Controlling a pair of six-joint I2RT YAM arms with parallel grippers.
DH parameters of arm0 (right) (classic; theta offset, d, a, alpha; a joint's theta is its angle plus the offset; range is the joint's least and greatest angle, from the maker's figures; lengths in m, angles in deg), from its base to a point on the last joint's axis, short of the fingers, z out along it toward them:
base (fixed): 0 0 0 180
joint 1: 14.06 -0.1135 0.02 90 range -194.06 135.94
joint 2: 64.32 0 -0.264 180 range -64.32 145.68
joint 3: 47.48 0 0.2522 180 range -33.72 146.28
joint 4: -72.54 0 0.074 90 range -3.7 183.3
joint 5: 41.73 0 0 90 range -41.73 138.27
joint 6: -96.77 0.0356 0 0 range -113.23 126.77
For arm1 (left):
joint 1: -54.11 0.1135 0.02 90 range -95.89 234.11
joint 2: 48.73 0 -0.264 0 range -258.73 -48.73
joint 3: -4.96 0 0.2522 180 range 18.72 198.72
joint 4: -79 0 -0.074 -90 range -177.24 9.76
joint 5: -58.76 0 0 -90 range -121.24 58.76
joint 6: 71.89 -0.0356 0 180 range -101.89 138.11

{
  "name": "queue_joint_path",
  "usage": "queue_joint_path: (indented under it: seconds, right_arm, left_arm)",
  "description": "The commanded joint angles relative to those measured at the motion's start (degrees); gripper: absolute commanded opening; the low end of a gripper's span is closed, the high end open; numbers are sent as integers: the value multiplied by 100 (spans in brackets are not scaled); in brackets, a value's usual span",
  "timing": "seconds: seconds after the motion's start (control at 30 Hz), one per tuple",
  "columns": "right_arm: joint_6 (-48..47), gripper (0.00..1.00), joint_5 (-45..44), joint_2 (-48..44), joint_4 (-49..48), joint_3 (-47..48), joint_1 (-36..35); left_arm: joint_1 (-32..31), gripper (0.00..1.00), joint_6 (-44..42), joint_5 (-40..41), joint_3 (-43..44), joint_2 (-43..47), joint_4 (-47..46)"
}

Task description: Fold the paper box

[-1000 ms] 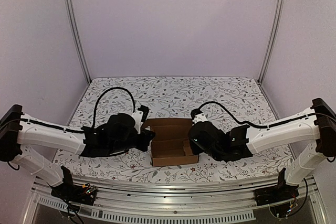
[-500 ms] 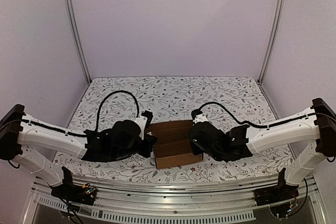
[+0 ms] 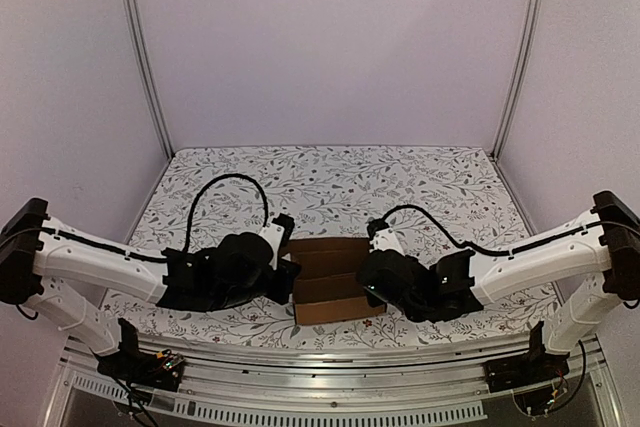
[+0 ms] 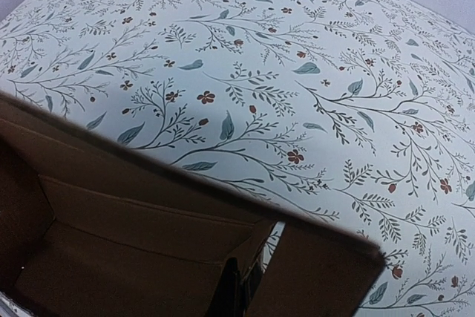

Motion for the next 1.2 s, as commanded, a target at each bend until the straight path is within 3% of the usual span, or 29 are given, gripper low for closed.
queue_joint_path:
  seconds: [0.0, 0.5, 0.97, 1.17]
  right_arm:
    - [142, 0, 586, -19, -534, -159, -368]
    - [435, 0, 322, 61, -508, -420, -656]
    - [254, 39, 246, -712, -217, -420, -658]
    - [175, 46, 39, -1145, 281, -358, -661]
  left_arm:
    - [-294, 0, 65, -633, 246, -166, 283]
    - [-312, 0, 556, -1010, 700, -354, 406]
    - [-492, 0, 556, -439, 709, -433, 1005]
    - [-549, 0, 512, -177, 780, -444, 1191]
